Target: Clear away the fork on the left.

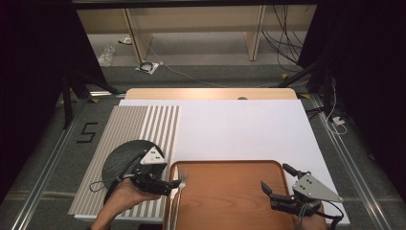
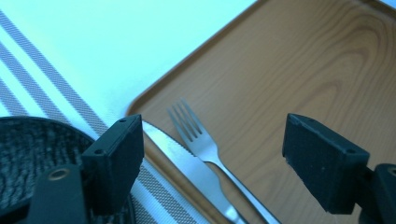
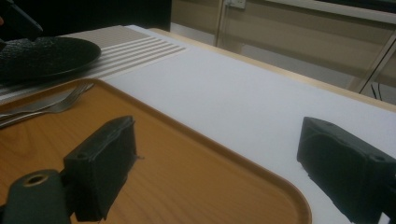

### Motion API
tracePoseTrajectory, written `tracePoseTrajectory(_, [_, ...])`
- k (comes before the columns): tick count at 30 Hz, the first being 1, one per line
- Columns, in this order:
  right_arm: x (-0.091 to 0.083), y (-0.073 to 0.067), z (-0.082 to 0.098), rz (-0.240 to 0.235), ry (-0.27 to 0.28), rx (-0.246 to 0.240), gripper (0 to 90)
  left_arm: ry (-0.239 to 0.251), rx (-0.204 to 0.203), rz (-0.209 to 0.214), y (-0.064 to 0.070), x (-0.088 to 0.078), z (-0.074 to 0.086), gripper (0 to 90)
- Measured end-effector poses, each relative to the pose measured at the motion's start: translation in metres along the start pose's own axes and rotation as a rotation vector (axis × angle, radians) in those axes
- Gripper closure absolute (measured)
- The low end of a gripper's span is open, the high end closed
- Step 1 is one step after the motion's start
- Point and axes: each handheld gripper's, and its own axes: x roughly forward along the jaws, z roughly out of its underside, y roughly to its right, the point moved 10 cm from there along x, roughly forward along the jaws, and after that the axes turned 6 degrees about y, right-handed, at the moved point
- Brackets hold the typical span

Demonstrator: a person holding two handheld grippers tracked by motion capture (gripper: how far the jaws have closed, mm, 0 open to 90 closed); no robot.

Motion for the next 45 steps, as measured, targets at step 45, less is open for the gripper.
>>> tracePoseTrajectory(45, [0.000, 0.000, 0.000, 0.007, 0.008, 0.008, 12.8, 0.279, -0.399, -0.293, -0.085, -0.056, 0.034, 20.6])
